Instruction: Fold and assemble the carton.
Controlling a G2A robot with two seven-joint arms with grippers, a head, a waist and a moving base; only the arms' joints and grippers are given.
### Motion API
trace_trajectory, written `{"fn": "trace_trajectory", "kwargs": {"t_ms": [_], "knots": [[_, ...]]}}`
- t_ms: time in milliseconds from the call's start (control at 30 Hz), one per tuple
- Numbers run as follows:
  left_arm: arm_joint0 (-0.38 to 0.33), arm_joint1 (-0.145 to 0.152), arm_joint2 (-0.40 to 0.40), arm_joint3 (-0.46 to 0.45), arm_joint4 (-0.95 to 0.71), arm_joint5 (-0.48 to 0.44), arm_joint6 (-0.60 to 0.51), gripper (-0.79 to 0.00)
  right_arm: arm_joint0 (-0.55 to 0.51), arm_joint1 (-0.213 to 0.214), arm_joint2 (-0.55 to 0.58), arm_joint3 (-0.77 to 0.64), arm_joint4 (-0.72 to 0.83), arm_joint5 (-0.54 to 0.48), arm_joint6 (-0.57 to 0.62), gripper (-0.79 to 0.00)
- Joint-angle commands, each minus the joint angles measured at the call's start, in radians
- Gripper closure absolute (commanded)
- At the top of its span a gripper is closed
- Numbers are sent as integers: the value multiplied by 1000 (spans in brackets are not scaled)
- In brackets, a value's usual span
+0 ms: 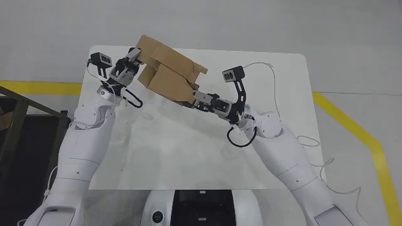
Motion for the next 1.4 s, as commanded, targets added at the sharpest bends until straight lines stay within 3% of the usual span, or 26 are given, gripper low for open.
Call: {"fn": "trace_trajectory", "kwargs": {"t_ms": [0,100,367,500,533,633,667,933,967,1000,1033,1067,1367], "knots": [[1,-1,0,-1,-2,0,-1,0,5,-2,-5,9,-6,8,-9,-471],[2,-2,-2,-3,-5,3,-1,0,13,-6,-13,22,-18,19,-24,-397],[7,-5,-12,-10,-16,7,-7,0,34,-13,-30,44,-66,56,-55,-369],[10,-6,-17,-15,-23,15,-7,0,43,-17,-39,50,-85,57,-63,-314],[10,-7,-18,-15,-24,17,-8,0,45,-18,-40,53,-89,56,-68,-286],[12,-7,-22,-21,-24,27,-12,0,53,-20,-44,60,-112,56,-84,-46],[13,-7,-23,-23,-23,29,-14,0,54,-21,-44,61,-117,55,-90,0],[33,-5,-46,-43,-18,41,-29,0,58,-22,-36,51,-135,60,-99,0],[36,-4,-52,-46,-15,44,-34,-89,57,-21,-34,46,-134,61,-95,0],[39,-3,-59,-49,-10,46,-38,-292,56,-20,-31,41,-132,64,-89,0],[42,-1,-68,-51,-4,48,-44,-699,55,-19,-28,35,-130,67,-81,0],[46,1,-78,-53,3,53,-52,-785,54,-18,-25,29,-128,70,-72,0],[78,26,-214,-96,-1,95,-136,-785,65,3,26,6,-114,137,66,0]]}}
